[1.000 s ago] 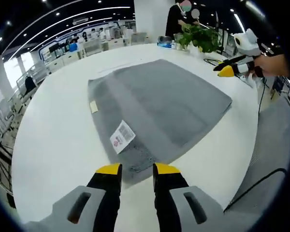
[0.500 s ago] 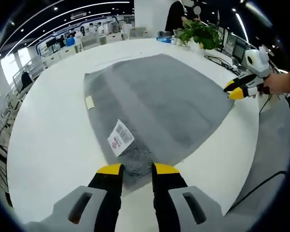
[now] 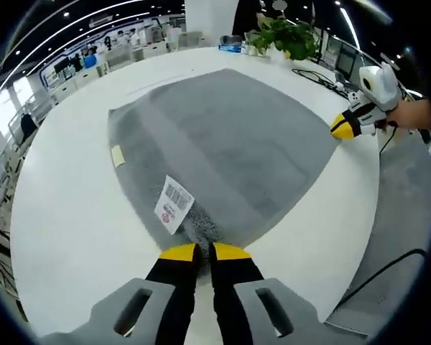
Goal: Fold the towel on the table until its edges align and the towel forms a compact rectangular stack.
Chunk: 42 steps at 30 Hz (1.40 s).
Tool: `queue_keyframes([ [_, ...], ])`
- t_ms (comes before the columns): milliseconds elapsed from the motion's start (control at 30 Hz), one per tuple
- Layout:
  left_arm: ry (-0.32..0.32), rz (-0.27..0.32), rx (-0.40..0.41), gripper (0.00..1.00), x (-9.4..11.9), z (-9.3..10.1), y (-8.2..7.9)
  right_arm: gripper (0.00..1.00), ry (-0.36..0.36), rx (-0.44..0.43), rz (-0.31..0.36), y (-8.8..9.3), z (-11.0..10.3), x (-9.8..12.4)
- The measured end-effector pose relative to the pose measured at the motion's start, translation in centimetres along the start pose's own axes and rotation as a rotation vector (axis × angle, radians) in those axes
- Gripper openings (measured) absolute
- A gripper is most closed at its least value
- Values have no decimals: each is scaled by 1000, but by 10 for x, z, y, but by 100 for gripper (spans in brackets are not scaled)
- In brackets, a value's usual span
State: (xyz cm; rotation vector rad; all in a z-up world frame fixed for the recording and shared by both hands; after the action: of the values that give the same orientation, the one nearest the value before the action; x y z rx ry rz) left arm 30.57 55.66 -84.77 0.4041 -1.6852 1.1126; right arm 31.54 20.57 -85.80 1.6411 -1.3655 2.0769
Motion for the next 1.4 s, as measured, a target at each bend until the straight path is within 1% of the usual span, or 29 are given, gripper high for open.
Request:
queue_keyframes([
  [67, 13, 0, -4, 6, 1, 3, 2, 0, -4, 36, -4, 5, -1, 3],
  [167, 27, -3, 6, 6, 2, 8, 4, 0, -20, 48, -12, 10, -1, 9],
  [233, 31, -2, -7, 6, 3, 13, 6, 0, -27, 58, -18, 12, -1, 11],
  [300, 38, 1, -11, 6, 4, 18, 8, 0, -31, 102, -29, 16, 0, 13],
  [367, 45, 8, -3, 6, 5, 21, 10, 0, -35, 97, -24, 20, 1, 14],
  [500, 48, 8, 3, 6, 7, 27, 13, 0, -48, 55, -6, 27, 3, 16],
  [733, 57, -10, -4, 6, 12, 36, 20, 0, -84, 74, -11, 38, 3, 19],
  [833, 52, -28, -19, 6, 14, 39, 21, 0, -100, 79, -23, 39, -2, 21],
  [867, 49, -28, -17, 6, 14, 40, 21, 0, -99, 90, -23, 40, -3, 22],
  [900, 41, -27, 4, 6, 14, 40, 22, 0, -97, 86, -21, 40, -4, 23],
  [1000, 36, -18, 12, 8, 14, 39, 22, 0, -99, 74, -13, 40, -4, 22],
  [1033, 35, -17, 24, 9, 14, 39, 22, 0, -101, 83, -13, 40, -4, 22],
  [1100, 35, -20, 24, 13, 15, 39, 21, 1, -87, 160, -5, 38, -3, 22],
  [1133, 38, -19, 25, 17, 16, 39, 20, 2, -83, 167, -2, 38, -4, 23],
  [1167, 41, 16, 23, 20, 18, 40, 17, 3, -80, 139, 4, 38, -5, 23],
  [1233, 38, 45, 32, 27, 21, 40, 13, 5, -88, 90, 25, 39, -5, 24],
  [1267, 32, 52, 36, 28, 22, 40, 12, 5, -87, 79, 35, 40, -3, 25],
  [1300, 28, 66, 37, 28, 25, 41, 9, 7, -79, 51, 70, 38, -2, 27],
  [1333, 26, 70, 37, 28, 26, 41, 8, 9, -77, 33, 95, 36, -1, 29],
  [1367, 23, 89, 39, 29, 29, 43, 5, 13, -80, 3, 125, 33, -1, 32],
  [1400, 26, 104, 32, 29, 31, 45, 2, 19, -77, -14, 137, 32, 0, 33],
])
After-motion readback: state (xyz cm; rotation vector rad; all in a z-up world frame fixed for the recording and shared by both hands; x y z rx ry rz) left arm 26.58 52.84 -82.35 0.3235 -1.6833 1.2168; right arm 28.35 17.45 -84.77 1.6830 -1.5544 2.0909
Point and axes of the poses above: the point that each gripper's makers call its tool centre point, and the gripper's own axes: x roughly backward along the fingers, z roughly to its right, y roughly out of its underside, the point moved 8 cm from there along x, roughly backward along the fingers, and after that the axes turned 7 degrees about -z, right-handed, at the moved point
